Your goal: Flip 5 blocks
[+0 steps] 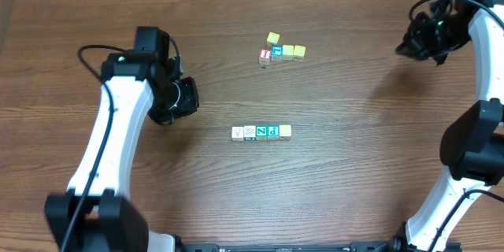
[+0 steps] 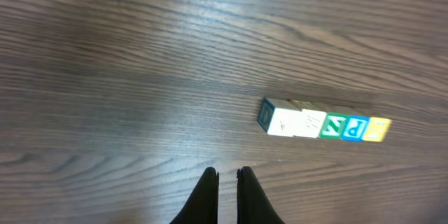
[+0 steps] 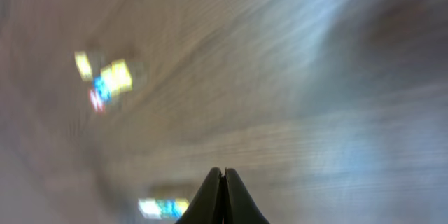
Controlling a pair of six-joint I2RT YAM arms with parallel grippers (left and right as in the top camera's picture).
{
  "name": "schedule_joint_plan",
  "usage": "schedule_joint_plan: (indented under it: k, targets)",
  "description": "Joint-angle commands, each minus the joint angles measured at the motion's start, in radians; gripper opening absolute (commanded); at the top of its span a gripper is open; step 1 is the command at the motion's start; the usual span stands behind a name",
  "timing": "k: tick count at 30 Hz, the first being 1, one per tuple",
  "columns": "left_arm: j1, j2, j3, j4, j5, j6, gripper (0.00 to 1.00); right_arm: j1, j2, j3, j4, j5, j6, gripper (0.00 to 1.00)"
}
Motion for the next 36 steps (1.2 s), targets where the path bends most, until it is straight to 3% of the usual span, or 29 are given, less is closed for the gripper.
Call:
schedule_joint_plan:
  k: [1,7,13,19,27,36]
  targets:
    - [0.003,-0.074,0.012,-0.014,-0.014,0.015,0.04,0.079,-0.023,0.018,-0.069,-0.072,-0.131,0.04]
    - [0.003,-0.074,-0.010,-0.019,-0.014,0.016,0.04,0.237,-0.023,0.000,-0.196,-0.042,-0.227,0.04]
    - [0.003,-0.073,-0.089,0.020,-0.012,0.015,0.04,0.389,-0.023,-0.083,-0.172,-0.029,-0.219,0.04]
    - [0.003,-0.073,-0.185,0.081,0.009,0.015,0.04,0.452,-0.023,-0.192,-0.047,0.146,-0.008,0.04]
    - [-0.031,-0.061,-0.269,0.175,0.031,-0.025,0.04,0.483,-0.023,-0.420,0.147,0.214,0.087,0.04]
    - [-0.124,0.019,-0.269,0.203,-0.008,-0.049,0.04,0.487,-0.023,-0.531,0.269,0.334,0.179,0.04]
